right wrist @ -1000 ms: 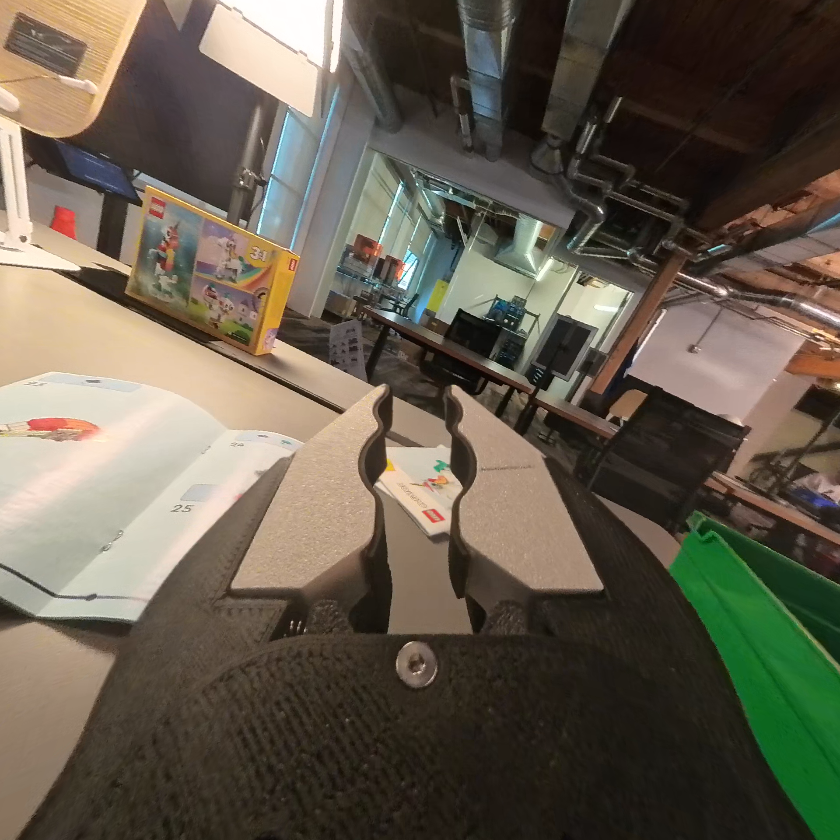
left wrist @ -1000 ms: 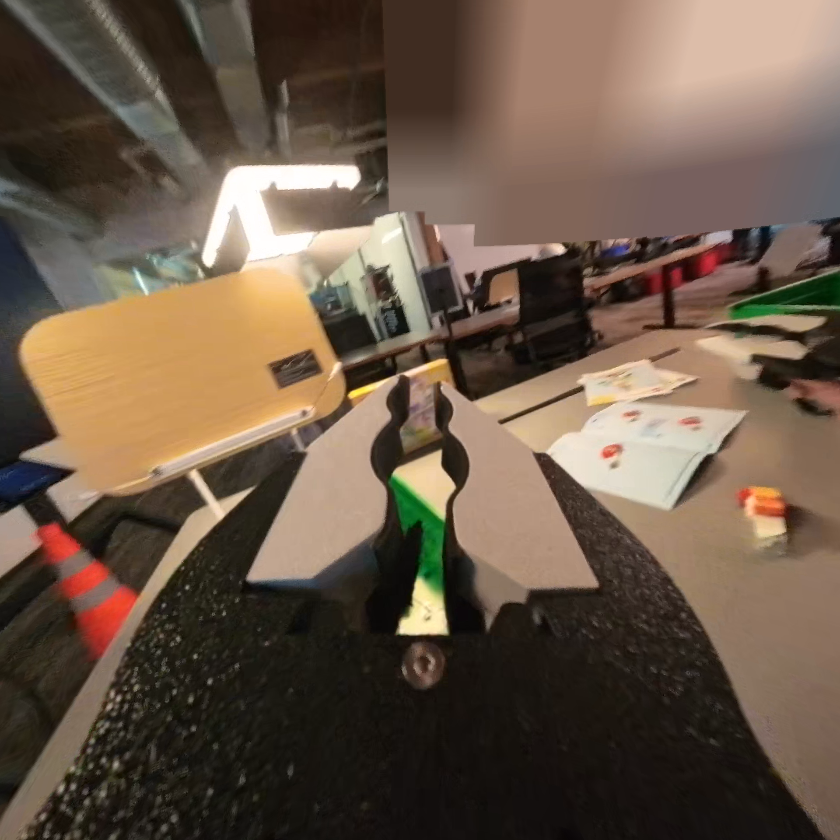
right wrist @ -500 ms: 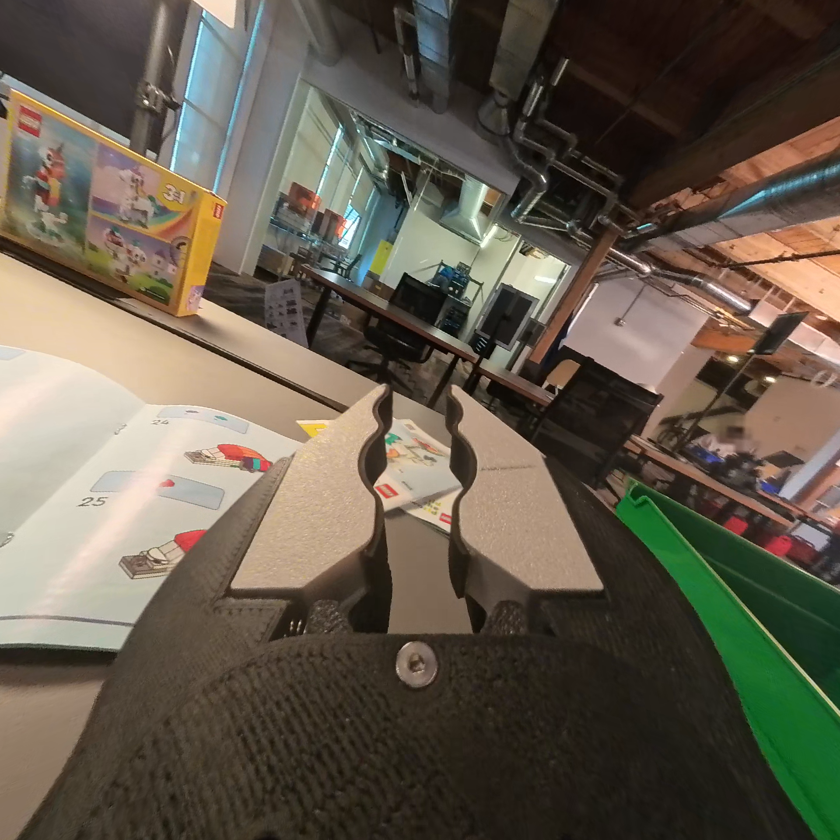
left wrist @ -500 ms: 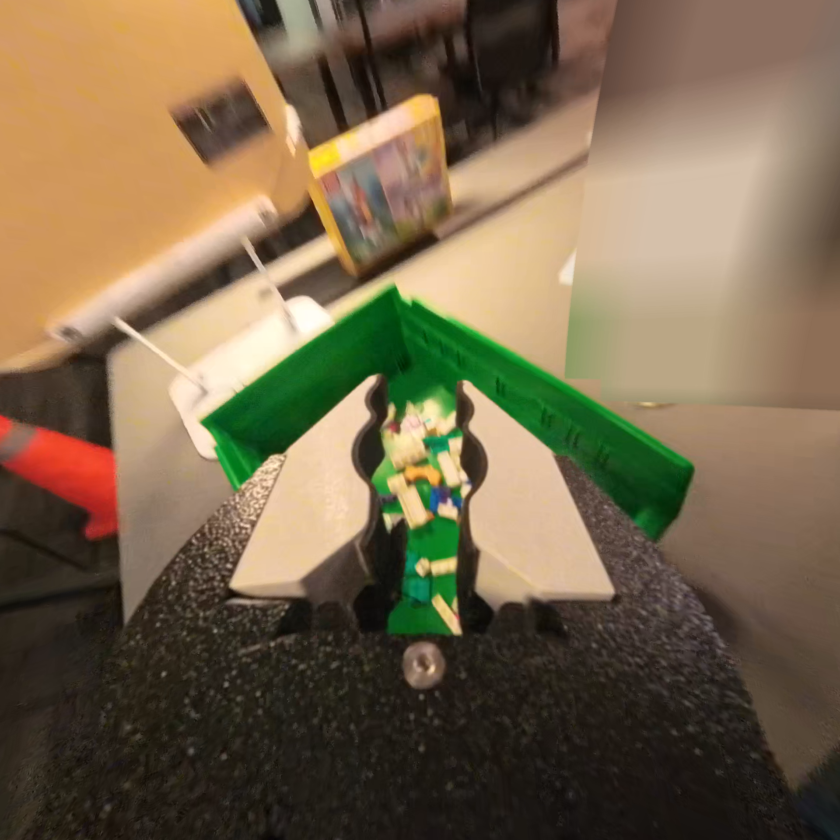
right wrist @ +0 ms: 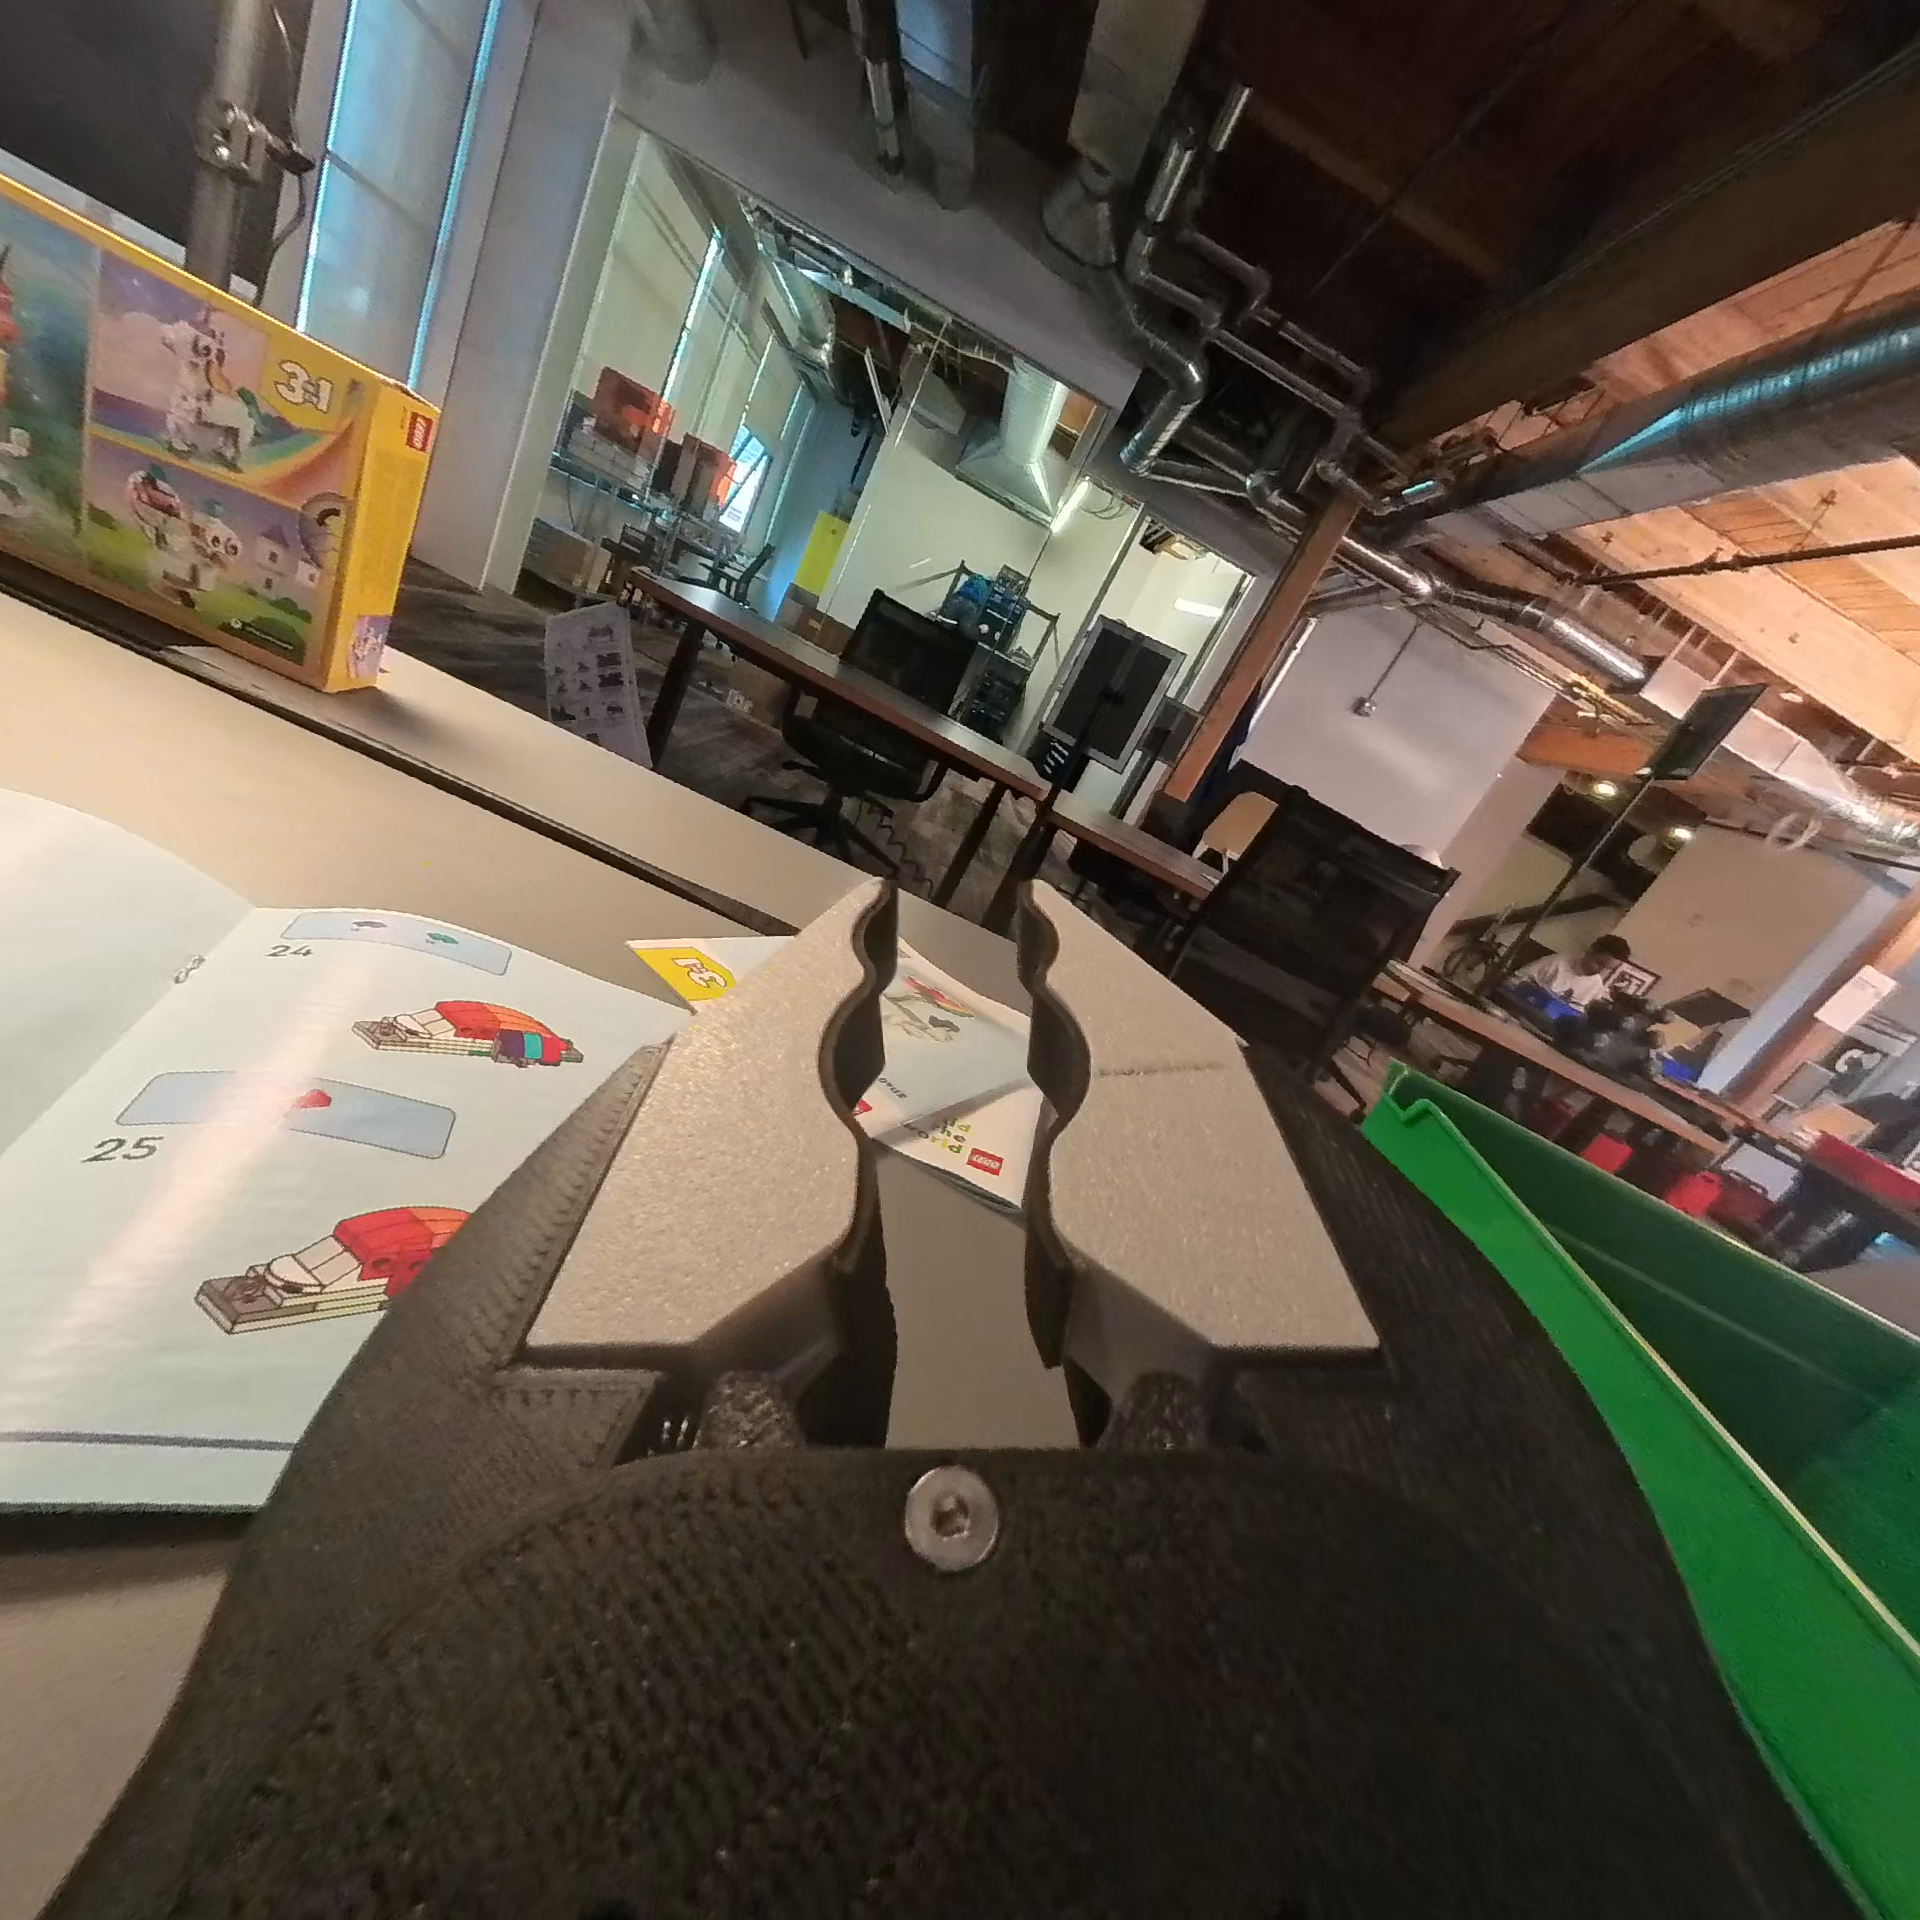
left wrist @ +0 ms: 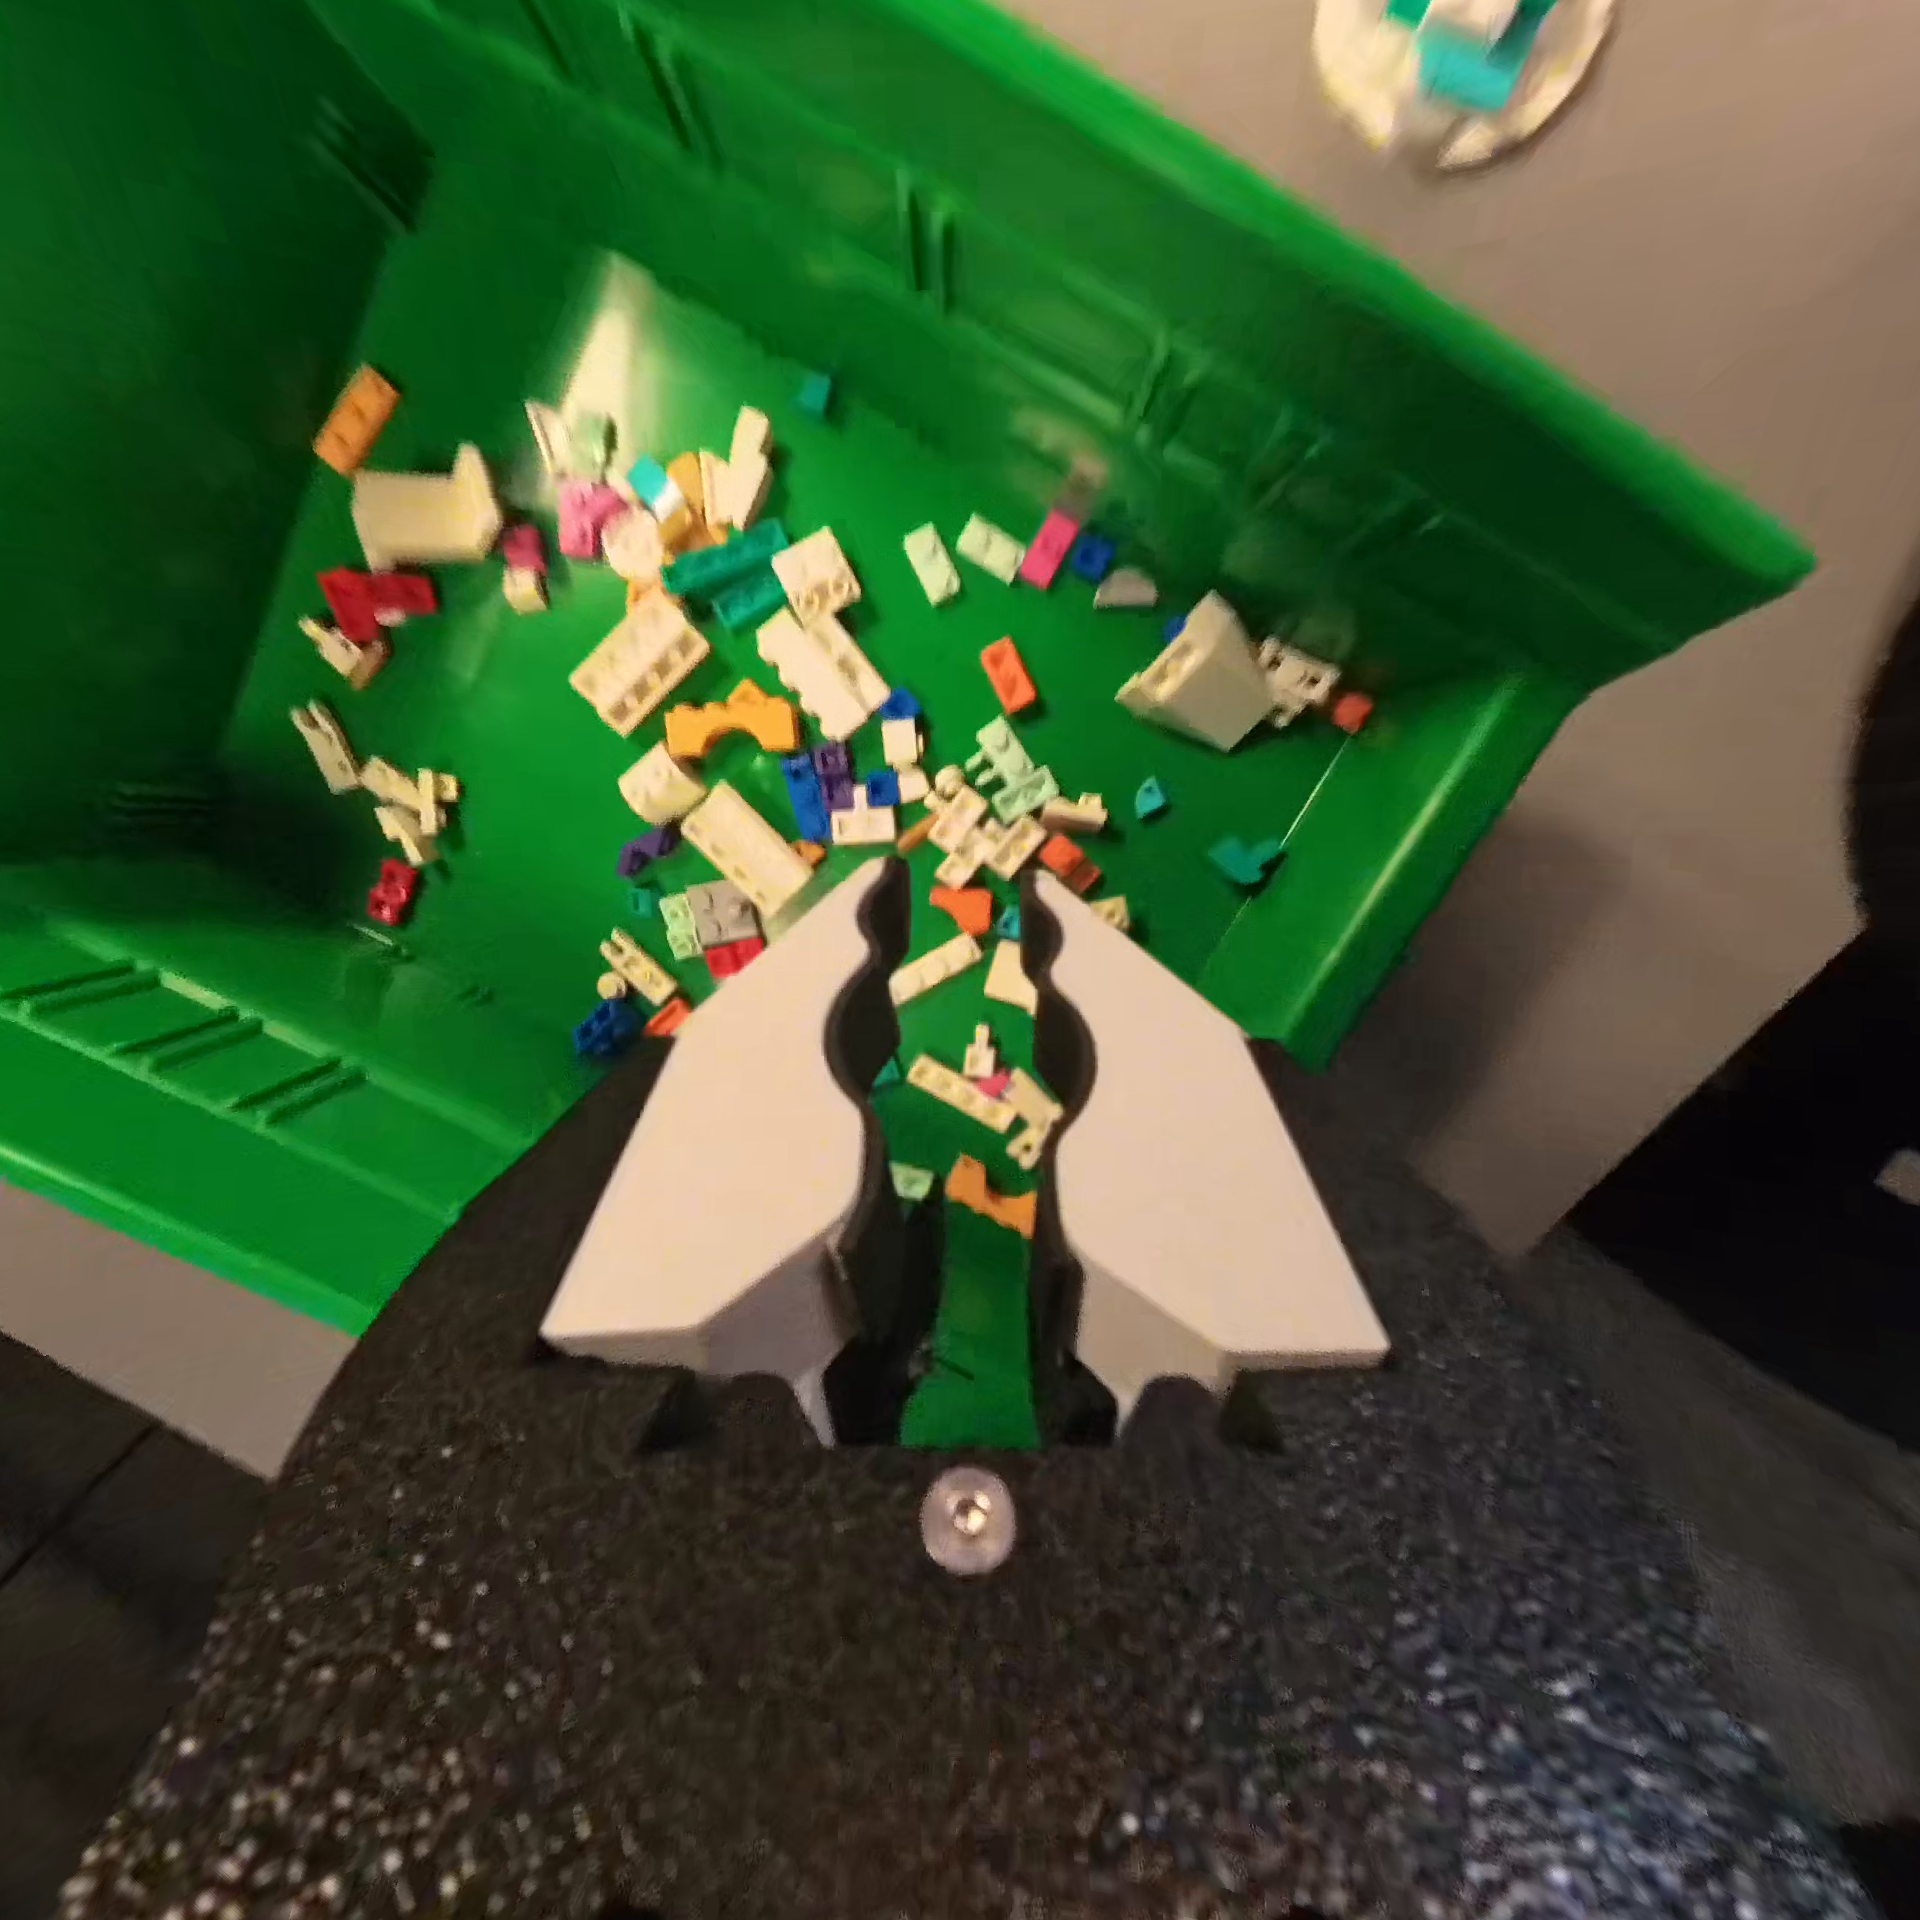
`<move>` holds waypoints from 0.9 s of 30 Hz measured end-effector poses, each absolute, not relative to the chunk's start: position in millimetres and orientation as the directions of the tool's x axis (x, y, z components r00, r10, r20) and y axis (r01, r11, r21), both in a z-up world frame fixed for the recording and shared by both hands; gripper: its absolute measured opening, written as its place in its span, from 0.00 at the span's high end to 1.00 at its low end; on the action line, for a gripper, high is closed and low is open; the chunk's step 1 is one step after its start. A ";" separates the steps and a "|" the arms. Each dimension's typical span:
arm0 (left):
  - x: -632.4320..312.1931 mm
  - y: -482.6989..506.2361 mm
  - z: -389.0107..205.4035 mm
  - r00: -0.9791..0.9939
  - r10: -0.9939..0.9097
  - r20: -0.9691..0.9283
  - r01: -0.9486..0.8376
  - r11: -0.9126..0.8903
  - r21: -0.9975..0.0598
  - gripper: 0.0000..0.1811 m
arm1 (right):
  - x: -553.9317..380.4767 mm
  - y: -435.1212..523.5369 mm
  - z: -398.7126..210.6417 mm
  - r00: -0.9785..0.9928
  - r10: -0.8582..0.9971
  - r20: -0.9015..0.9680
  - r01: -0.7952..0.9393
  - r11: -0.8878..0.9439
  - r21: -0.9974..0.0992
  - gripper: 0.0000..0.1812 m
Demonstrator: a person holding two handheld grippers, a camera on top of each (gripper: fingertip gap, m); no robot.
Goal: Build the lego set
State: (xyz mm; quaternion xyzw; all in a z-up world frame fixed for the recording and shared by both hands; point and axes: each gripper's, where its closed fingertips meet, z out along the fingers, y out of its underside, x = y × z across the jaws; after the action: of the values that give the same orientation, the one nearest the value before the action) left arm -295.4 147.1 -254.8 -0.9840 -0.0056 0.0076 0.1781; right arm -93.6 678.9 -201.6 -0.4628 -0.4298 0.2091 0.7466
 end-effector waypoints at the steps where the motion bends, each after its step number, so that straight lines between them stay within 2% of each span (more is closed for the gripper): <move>1: -296.4 144.5 -261.2 1.000 0.011 -0.026 0.002 -0.949 -0.314 0.89 | -93.7 678.9 -201.7 0.543 0.710 0.449 0.086 0.485 -0.870 0.88; 5: -291.0 141.7 -277.7 1.000 0.004 0.026 0.011 -0.965 -0.263 0.88 | -95.1 677.9 -202.2 0.538 0.710 0.454 0.088 0.488 -0.868 0.88; 11: -289.3 146.9 -279.3 0.998 0.002 0.062 0.022 -0.949 -0.315 0.88 | -96.3 678.3 -202.7 0.539 0.707 0.458 0.095 0.489 -0.867 0.88; 14: -285.8 140.3 -281.4 0.997 -0.001 0.078 0.020 -0.961 -0.275 0.89 | -96.8 678.3 -202.8 0.540 0.704 0.462 0.099 0.492 -0.865 0.88; 19: -278.2 113.3 -283.1 0.988 0.041 0.148 0.056 -0.994 -0.099 0.90 | -98.0 678.7 -203.0 0.542 0.701 0.464 0.103 0.493 -0.864 0.88; 23: -270.9 94.9 -288.1 0.980 0.045 0.195 0.036 -0.998 0.049 0.97 | -98.4 677.8 -202.6 0.539 0.705 0.461 0.097 0.492 -0.865 0.88; 27: -261.9 75.1 -298.6 0.971 0.052 0.235 0.004 -0.979 0.204 0.98 | -98.5 677.6 -201.9 0.537 0.713 0.451 0.086 0.486 -0.870 0.88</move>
State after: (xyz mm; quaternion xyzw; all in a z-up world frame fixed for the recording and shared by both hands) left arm -261.9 75.1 -298.6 -0.9874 -0.0142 -0.1203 -0.1015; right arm -98.5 677.6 -201.9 -0.4613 -0.4328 0.2103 0.7454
